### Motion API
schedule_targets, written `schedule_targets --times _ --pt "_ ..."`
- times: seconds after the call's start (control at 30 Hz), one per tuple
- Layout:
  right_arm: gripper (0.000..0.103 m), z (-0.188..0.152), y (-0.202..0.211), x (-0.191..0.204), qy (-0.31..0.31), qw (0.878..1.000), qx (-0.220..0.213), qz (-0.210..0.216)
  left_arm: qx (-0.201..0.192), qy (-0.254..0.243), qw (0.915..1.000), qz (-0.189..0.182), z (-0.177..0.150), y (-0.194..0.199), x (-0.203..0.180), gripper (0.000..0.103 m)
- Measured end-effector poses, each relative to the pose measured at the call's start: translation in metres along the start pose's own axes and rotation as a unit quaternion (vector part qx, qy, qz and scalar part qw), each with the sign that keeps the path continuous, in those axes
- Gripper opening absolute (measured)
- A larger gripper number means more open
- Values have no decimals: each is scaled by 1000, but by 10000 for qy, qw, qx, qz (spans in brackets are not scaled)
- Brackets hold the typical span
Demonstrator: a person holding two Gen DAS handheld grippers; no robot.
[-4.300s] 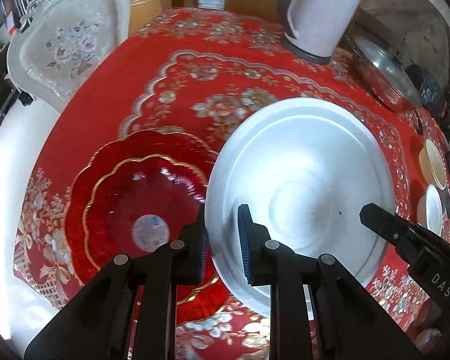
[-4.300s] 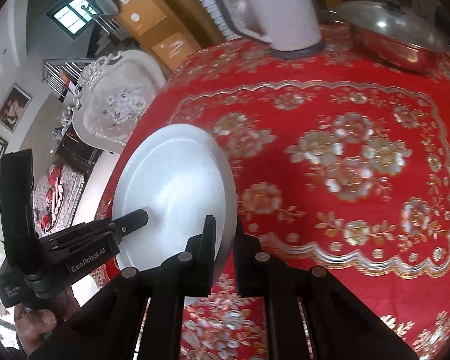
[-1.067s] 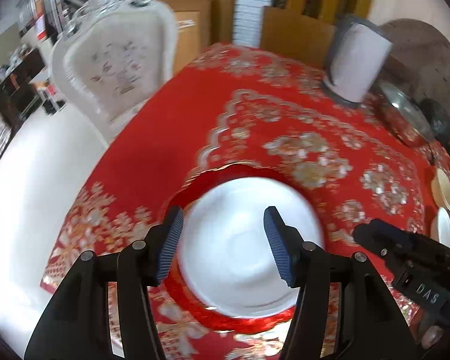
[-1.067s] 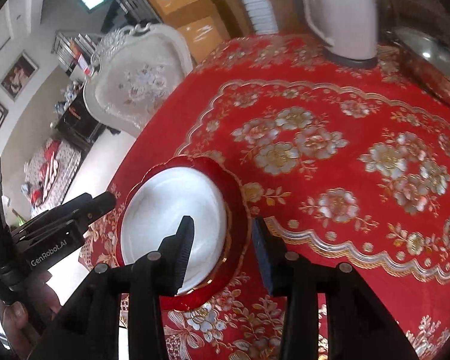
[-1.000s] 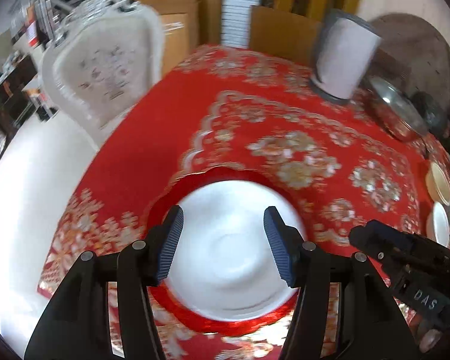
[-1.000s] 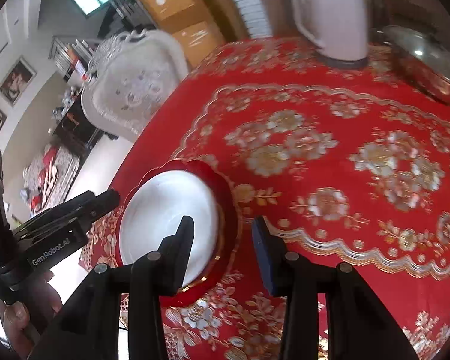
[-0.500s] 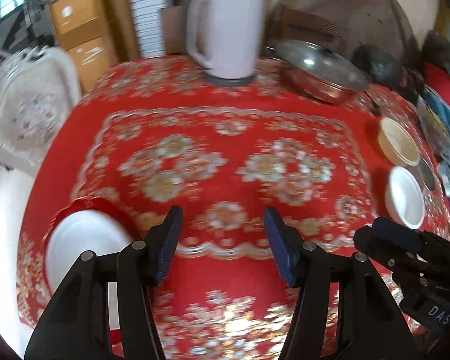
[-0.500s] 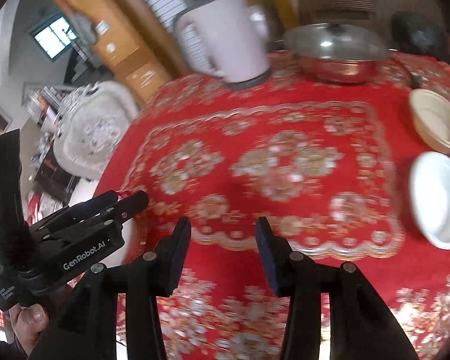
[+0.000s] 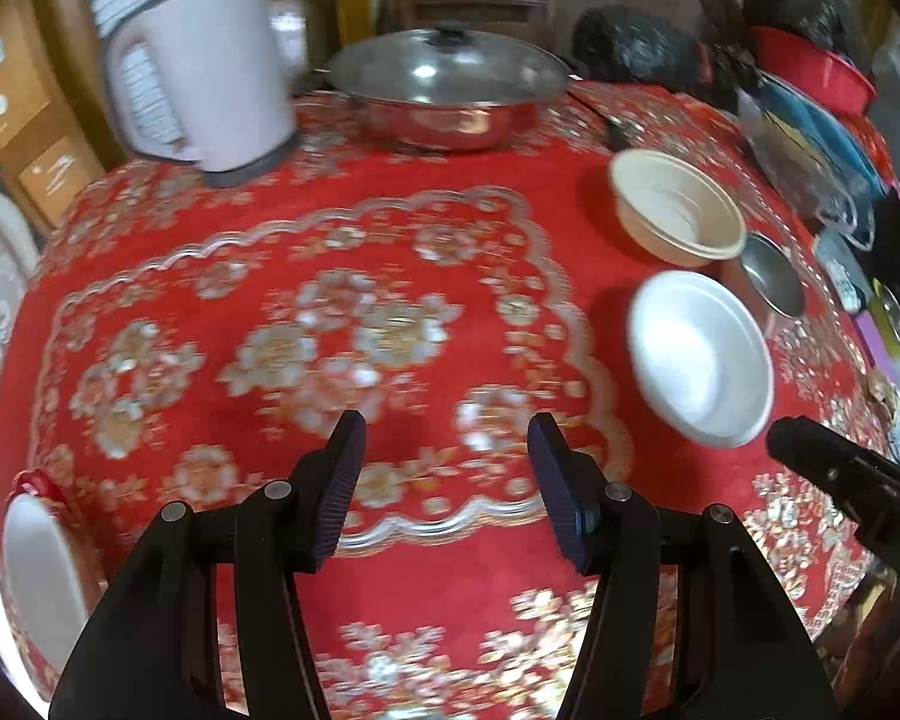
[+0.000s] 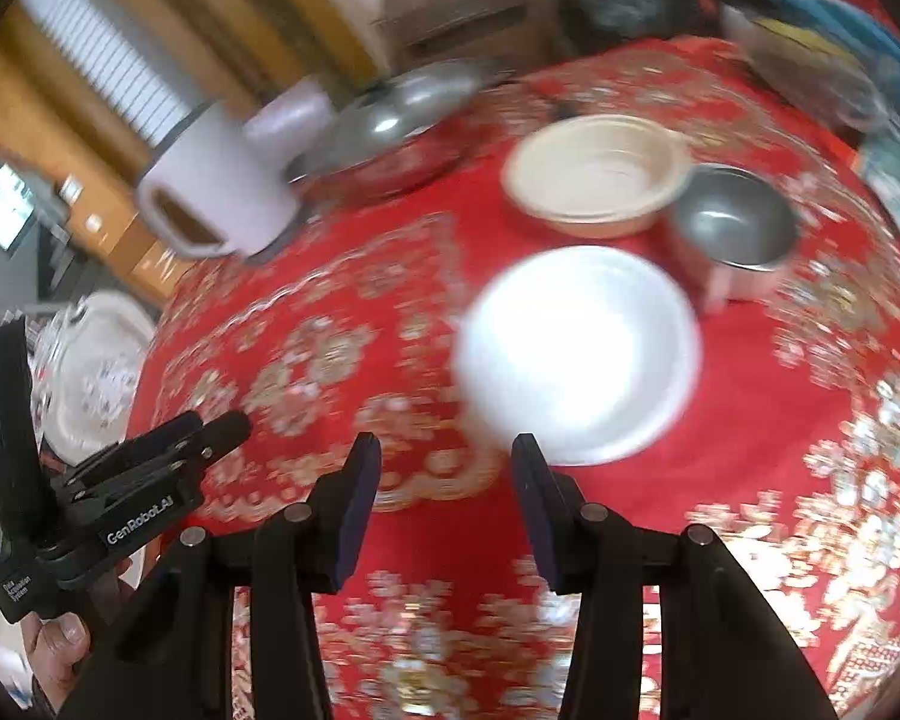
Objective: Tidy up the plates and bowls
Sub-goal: 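Withdraw both tools and move them to the second white plate, then close both grippers on the rim of the second white plate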
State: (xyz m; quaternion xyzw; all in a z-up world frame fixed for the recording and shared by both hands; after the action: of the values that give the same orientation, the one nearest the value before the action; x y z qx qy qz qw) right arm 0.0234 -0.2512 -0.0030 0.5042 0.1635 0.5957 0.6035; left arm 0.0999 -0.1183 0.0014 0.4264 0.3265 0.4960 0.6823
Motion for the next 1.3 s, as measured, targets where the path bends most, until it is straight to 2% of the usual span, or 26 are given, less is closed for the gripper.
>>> schedule_targets --times 0.17,0.33,0.53,0.97,1.07,1.3 --pt "46 2 11 -47 -430 9988 -81 -197 75 -184 9997 -120 8 -13 -35 56" --pt "46 3 12 -71 -669 9975 -94 -202 121 -353 9992 -137 15 -22 -61 56" --pt "46 4 10 -79 -750 9970 -67 -171 170 -442 9988 -96 22 -32 -75 56" --pt "47 19 -3 -78 -708 9975 8 -81 200 -280 9994 -103 43 -47 -78 56" --pt "51 23 -8 -79 -700 9975 1 -60 295 -226 9992 -164 44 -53 -80 56" --pt "51 30 -25 -81 -726 9973 140 -44 687 131 9964 -486 46 -72 -81 56"
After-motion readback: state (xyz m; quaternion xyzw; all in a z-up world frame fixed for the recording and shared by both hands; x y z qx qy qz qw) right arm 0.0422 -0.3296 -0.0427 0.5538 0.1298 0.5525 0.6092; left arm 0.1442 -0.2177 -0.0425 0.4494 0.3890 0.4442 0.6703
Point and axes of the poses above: each gripper's, at about its wrist camera, not at the fingertips, and y roughly against the way its jaws point, x to its left, z to its top, the point moved 9 cm from there along -y, roughly the way its jaws point, and after that the axes turned 3 degrees about x, right-handed, at the moved point
